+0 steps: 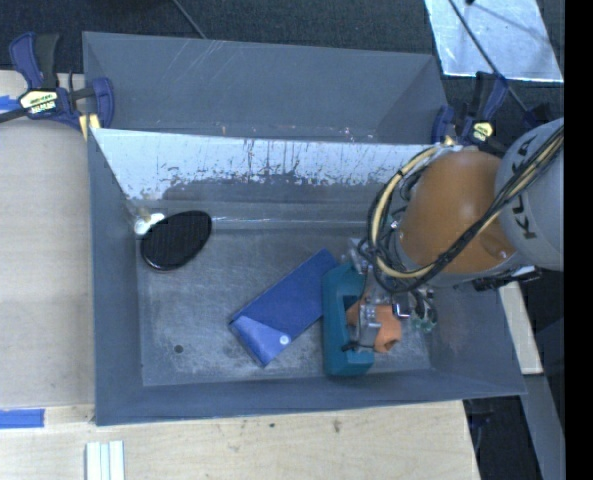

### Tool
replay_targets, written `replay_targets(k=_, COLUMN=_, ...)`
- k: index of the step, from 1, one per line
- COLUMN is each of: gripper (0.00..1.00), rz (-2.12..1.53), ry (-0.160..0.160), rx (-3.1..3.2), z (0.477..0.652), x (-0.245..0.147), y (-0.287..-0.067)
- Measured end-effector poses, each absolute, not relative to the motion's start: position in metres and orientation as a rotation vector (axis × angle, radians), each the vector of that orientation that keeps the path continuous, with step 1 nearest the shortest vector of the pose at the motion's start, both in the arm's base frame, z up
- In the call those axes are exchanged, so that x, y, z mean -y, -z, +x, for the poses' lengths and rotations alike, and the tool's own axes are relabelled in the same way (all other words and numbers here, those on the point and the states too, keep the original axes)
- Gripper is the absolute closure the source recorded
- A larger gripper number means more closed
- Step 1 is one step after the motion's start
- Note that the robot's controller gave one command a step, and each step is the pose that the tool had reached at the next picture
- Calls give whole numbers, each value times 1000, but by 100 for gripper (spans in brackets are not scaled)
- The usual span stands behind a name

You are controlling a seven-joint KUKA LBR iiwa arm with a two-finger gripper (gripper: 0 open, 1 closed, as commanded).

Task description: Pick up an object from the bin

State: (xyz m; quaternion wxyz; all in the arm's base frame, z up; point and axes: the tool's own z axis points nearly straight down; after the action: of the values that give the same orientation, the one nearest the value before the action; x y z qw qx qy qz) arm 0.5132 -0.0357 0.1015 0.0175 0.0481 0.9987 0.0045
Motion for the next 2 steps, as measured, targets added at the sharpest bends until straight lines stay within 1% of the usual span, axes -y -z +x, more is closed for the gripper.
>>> replay_targets(k=1, gripper=0, rz=176, ry=-17, rx=-3109, z=517, x=38, y=-97)
replay_targets(k=2, gripper=0, rz=178, ry=-15, rx=-3108, z=517, x=40, y=-95)
